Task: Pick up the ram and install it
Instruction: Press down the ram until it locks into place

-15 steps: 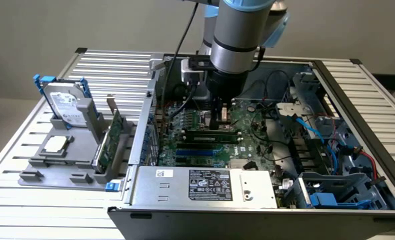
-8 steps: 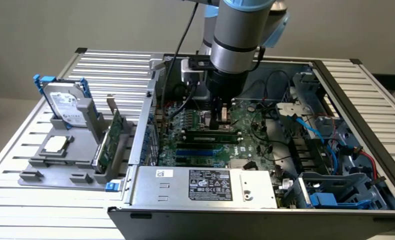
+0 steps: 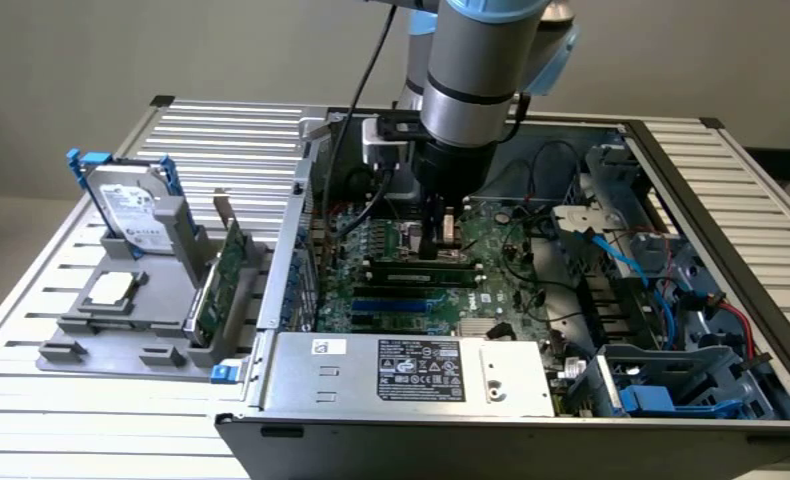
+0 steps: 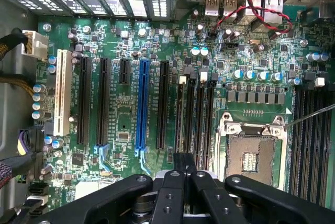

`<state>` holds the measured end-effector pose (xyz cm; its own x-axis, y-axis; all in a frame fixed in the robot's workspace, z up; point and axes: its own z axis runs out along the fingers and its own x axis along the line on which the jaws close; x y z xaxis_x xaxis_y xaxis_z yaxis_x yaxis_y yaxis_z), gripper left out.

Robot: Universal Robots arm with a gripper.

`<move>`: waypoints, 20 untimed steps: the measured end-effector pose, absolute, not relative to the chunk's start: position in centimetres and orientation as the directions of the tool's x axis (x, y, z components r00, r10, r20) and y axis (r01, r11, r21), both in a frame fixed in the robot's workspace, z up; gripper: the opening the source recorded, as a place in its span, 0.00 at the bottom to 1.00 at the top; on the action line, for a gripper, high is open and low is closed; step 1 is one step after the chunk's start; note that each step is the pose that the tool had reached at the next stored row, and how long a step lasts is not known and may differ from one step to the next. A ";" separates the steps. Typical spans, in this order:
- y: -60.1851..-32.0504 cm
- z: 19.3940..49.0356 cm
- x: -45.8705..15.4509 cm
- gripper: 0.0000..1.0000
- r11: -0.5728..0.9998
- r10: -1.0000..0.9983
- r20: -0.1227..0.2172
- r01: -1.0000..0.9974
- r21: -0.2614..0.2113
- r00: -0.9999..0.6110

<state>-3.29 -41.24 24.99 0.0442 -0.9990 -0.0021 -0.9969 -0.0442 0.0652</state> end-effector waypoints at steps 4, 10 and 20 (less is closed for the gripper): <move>-41.3 25.0 -3.3 0.11 -0.044 -0.999 -0.003 -0.997 0.065 0.044; -41.3 25.0 -3.3 0.11 0.033 -0.999 -0.004 -0.997 0.065 -0.034; -41.3 24.9 -3.3 0.11 0.192 -0.981 -0.004 -0.979 0.065 -0.193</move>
<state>-3.29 -41.30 24.90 -0.1929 -0.9812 -0.0036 -0.9792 0.1923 0.0651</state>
